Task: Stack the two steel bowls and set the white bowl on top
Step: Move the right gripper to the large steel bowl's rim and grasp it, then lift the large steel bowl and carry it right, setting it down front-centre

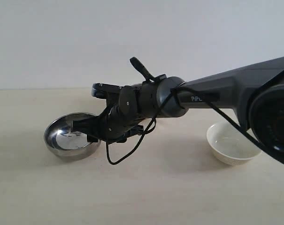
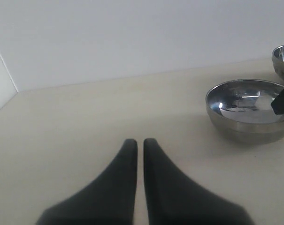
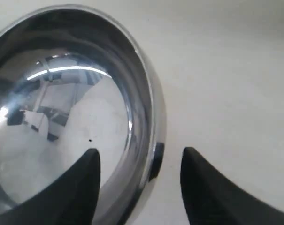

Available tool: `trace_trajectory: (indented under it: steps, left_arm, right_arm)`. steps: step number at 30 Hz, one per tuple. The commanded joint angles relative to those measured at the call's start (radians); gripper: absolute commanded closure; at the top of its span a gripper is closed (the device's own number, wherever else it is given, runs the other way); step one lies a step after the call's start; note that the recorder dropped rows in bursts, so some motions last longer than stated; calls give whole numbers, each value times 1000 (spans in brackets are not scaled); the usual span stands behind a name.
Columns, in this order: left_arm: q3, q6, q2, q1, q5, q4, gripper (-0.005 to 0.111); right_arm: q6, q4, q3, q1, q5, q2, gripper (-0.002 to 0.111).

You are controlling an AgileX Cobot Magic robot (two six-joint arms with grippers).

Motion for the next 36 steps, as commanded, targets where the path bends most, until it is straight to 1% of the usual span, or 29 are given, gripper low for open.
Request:
trace_trajectory:
  steps: [1, 4, 5, 11, 18, 25, 29, 33, 36]
  left_arm:
    - [3, -10, -4, 2, -8, -7, 103]
    - [3, -10, -4, 2, -8, -7, 103]
    - [3, -10, -4, 2, -8, -7, 103]
    - [3, -10, -4, 2, -8, -7, 103]
    - [3, -10, -4, 2, -8, -7, 103]
    - [3, -10, -4, 2, -8, -7, 103]
    - [3, -10, -4, 2, -8, -7, 103]
    - [3, -10, -4, 2, -8, -7, 103]
    - [3, -10, -4, 2, -8, -7, 103]
  right_arm:
    - [-3, 1, -5, 7, -29, -1, 78]
    - [-8, 1, -5, 8, -29, -1, 107]
    - [-10, 1, -5, 8, -25, -1, 108]
    - [-3, 1, -5, 4, 30, -33, 108]
    - [-7, -7, -5, -28, 154, -167, 108]
    - [-7, -60, -5, -80, 326, -283, 108]
    - [20, -156, 7, -105, 417, -311, 108]
    - [114, -277, 49, -108, 420, -332, 108]
    - [100, -274, 88, -117, 396, -332, 108]
